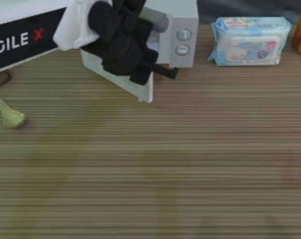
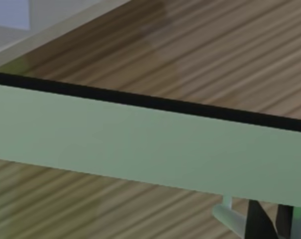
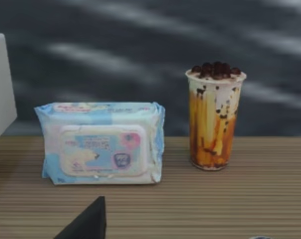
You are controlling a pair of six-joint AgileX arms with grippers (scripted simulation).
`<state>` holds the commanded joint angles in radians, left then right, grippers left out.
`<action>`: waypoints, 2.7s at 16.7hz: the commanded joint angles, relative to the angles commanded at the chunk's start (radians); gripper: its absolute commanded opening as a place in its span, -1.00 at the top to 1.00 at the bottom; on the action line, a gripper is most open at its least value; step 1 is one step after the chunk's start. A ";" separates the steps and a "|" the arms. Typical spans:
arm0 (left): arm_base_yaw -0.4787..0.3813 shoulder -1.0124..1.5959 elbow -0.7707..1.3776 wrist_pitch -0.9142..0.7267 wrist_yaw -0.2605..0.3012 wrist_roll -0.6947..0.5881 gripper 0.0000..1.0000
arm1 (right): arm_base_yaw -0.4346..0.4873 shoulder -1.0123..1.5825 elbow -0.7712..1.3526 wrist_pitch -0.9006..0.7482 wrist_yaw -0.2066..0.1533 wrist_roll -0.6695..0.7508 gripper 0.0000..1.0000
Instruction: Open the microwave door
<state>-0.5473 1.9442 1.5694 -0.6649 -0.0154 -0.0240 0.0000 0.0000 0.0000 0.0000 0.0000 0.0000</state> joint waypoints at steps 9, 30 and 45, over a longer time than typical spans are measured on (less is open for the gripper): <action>0.000 0.000 0.000 0.000 0.000 0.000 1.00 | 0.000 0.000 0.000 0.000 0.000 0.000 -1.00; 0.045 -0.072 -0.097 0.021 0.083 0.143 1.00 | 0.000 0.000 0.000 0.000 0.000 0.000 -1.00; 0.045 -0.072 -0.097 0.021 0.083 0.143 1.00 | 0.000 0.000 0.000 0.000 0.000 0.000 -1.00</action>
<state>-0.5023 1.8723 1.4729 -0.6443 0.0680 0.1191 0.0000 0.0000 0.0000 0.0000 0.0000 0.0000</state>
